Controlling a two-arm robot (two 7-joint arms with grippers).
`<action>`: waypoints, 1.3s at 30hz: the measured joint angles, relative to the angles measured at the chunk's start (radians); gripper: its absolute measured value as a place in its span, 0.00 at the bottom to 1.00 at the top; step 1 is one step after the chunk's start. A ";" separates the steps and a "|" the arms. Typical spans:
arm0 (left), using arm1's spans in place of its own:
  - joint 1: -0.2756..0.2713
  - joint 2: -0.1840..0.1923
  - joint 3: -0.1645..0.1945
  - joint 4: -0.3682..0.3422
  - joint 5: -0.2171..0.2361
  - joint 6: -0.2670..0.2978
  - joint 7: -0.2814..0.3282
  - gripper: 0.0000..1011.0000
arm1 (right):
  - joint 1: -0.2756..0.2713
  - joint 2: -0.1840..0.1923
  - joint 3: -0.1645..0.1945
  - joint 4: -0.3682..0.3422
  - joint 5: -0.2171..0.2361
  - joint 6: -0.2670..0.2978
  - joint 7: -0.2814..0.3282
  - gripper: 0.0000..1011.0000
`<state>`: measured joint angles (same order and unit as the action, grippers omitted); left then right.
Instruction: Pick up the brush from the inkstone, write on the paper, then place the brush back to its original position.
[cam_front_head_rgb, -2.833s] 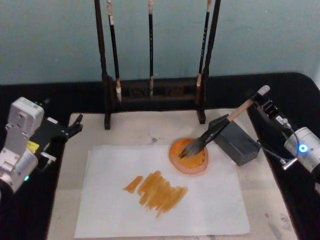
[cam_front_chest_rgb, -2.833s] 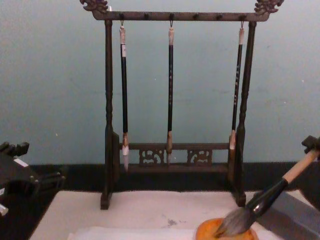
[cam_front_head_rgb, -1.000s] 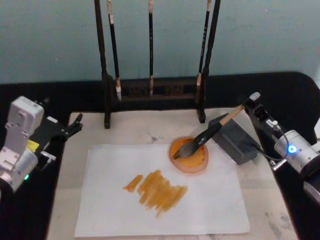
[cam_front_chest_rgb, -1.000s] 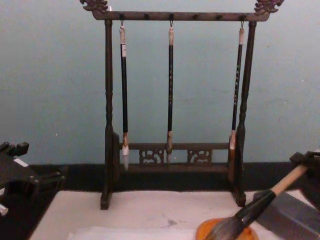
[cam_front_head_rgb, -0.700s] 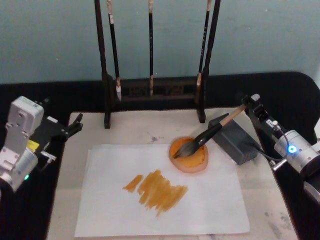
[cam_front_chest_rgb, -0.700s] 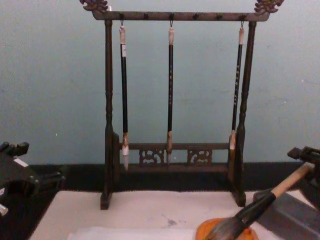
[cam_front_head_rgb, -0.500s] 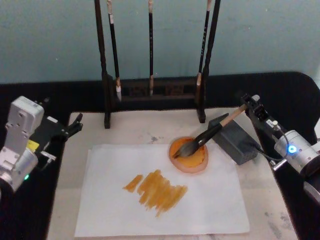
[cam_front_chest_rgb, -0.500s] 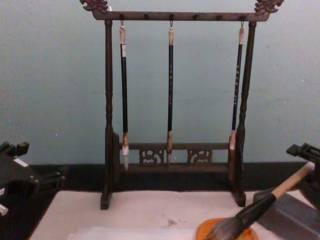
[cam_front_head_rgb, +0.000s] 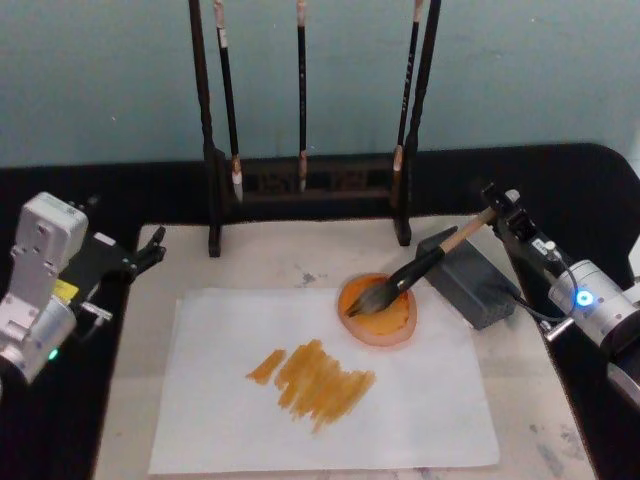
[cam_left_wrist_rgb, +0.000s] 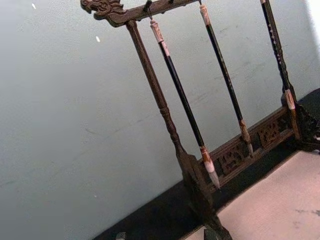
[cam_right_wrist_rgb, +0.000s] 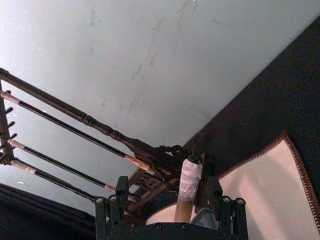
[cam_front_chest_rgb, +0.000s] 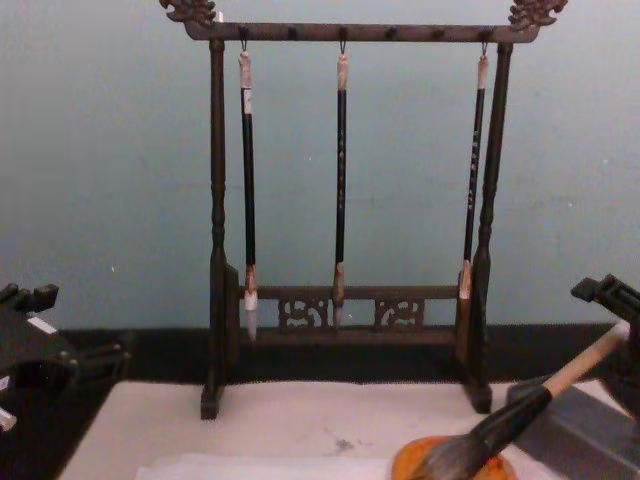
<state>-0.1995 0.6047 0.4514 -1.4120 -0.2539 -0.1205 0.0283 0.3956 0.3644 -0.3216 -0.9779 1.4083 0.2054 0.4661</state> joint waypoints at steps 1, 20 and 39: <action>0.000 0.000 0.000 0.000 0.000 0.000 0.000 1.00 | 0.000 0.000 0.000 0.000 0.000 0.000 0.000 0.99; 0.000 0.000 0.000 0.000 0.000 0.000 0.000 1.00 | -0.125 0.063 0.009 -0.217 0.040 -0.040 -0.211 0.99; 0.000 0.000 0.000 0.000 0.000 0.000 0.000 1.00 | -0.235 0.225 -0.152 -0.583 -0.552 -0.270 -0.507 0.99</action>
<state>-0.1995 0.6047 0.4514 -1.4120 -0.2539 -0.1205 0.0283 0.1602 0.5894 -0.4734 -1.5605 0.8558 -0.0641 -0.0405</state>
